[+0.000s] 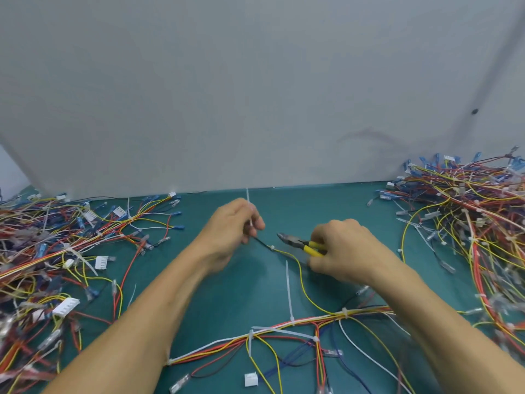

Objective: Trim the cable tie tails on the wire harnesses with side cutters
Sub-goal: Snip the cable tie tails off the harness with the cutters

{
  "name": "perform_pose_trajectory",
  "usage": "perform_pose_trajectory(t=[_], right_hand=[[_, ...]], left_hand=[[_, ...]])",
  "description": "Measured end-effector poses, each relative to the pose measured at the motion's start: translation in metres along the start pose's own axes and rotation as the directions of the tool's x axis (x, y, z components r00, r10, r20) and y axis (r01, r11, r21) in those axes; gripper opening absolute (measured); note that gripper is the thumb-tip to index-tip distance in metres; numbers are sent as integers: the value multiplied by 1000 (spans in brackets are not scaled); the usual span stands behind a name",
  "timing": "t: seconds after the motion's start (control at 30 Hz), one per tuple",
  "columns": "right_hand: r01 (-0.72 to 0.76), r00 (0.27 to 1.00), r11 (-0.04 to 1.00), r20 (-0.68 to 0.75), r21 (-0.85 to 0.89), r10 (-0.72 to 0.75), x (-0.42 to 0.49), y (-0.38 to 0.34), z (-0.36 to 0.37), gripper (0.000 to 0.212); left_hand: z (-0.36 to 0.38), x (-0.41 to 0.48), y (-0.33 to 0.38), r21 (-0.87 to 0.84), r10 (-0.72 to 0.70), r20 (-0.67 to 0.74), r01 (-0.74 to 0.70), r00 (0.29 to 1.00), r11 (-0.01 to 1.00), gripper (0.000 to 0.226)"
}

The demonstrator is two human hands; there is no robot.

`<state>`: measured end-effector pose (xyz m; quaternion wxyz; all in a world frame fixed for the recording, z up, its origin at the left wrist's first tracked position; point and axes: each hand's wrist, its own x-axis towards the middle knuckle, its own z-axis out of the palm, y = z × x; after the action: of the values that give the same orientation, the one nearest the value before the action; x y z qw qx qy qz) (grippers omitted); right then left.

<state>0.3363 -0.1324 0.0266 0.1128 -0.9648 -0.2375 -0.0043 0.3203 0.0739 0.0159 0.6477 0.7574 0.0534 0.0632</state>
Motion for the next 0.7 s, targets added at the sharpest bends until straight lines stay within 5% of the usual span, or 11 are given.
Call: perform_pose_trajectory(t=[0.13, 0.47, 0.57, 0.63, 0.7], right_hand=[[-25, 996, 998, -80, 51, 29, -9, 5, -21, 26], [24, 999, 998, -47, 60, -21, -70, 10, -45, 28], [62, 998, 997, 11, 42, -62, -89, 9, -44, 32], [90, 994, 996, 59, -3, -90, -102, 9, -44, 33], [122, 988, 990, 103, -64, -115, -115, 9, -45, 29]], left_hand=[[-9, -27, 28, -311, -27, 35, 37, 999, 950, 22], [22, -95, 47, -615, -198, 226, 297, 954, 731, 9], [29, -107, 38, -407, -172, 172, 229, 970, 884, 16], [26, -114, 27, 27, -5, 130, 2, 991, 1000, 8], [22, -120, 16, 470, 132, 208, -218, 969, 855, 11]])
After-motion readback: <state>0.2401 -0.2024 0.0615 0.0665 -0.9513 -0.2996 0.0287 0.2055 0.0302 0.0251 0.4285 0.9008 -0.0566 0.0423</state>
